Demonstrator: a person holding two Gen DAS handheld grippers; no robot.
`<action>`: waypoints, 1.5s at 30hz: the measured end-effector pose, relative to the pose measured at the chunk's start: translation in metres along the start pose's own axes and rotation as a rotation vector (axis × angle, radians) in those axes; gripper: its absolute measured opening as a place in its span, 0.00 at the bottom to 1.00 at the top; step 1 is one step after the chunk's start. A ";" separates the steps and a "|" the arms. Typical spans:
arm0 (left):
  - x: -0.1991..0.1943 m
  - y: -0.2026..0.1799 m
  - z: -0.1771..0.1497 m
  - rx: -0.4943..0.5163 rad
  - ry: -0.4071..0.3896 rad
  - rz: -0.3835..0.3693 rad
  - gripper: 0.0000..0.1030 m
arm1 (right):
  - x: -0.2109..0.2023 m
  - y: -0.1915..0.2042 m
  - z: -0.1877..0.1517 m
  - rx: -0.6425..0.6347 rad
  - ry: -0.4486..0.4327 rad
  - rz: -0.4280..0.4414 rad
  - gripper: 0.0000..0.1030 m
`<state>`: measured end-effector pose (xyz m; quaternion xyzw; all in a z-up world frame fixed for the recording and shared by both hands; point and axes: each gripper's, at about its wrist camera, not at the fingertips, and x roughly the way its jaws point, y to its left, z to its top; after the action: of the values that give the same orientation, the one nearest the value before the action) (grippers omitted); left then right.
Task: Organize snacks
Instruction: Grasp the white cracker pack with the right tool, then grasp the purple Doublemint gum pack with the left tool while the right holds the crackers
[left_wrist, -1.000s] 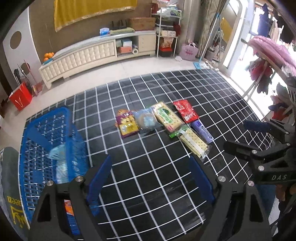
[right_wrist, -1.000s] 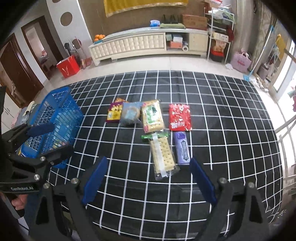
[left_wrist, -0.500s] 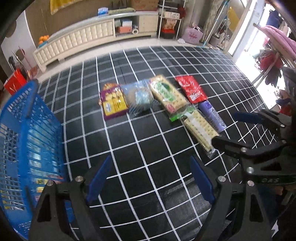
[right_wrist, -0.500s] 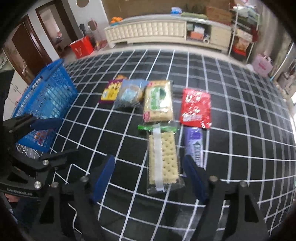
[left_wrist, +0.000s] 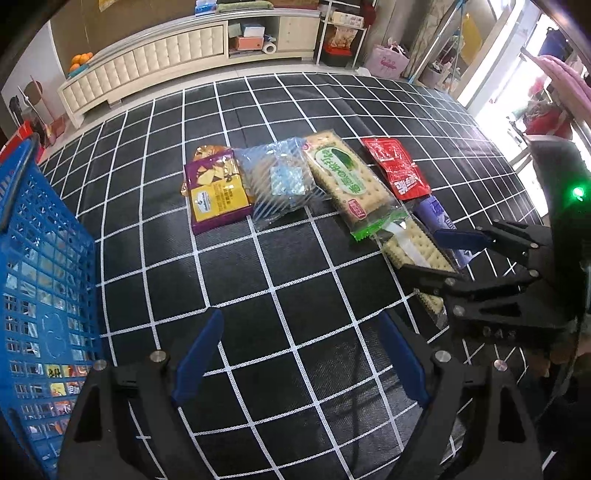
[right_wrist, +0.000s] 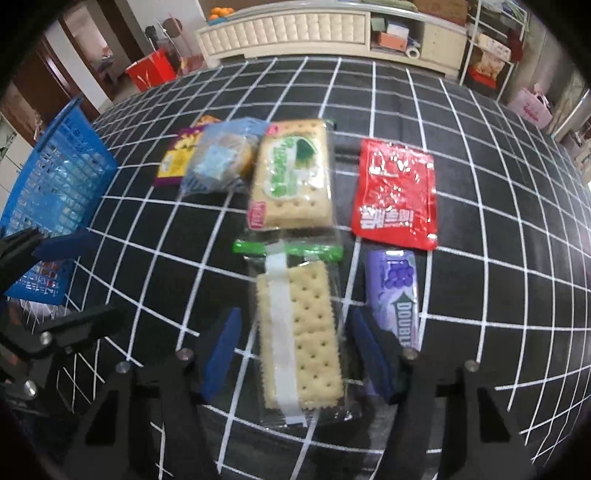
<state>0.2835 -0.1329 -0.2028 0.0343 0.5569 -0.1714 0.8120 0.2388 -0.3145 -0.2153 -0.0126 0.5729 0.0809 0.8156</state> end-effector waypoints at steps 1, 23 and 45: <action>0.001 0.000 0.000 0.001 0.001 0.003 0.81 | 0.002 0.002 -0.001 -0.004 0.016 0.007 0.65; -0.036 0.000 -0.011 0.027 -0.037 0.082 0.81 | -0.040 0.023 -0.037 0.034 -0.132 -0.031 0.45; -0.023 -0.084 0.020 0.035 -0.043 0.024 0.81 | -0.089 -0.077 -0.051 0.329 -0.308 -0.154 0.45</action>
<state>0.2676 -0.2114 -0.1629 0.0514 0.5358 -0.1720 0.8251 0.1732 -0.4069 -0.1551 0.0894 0.4445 -0.0754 0.8881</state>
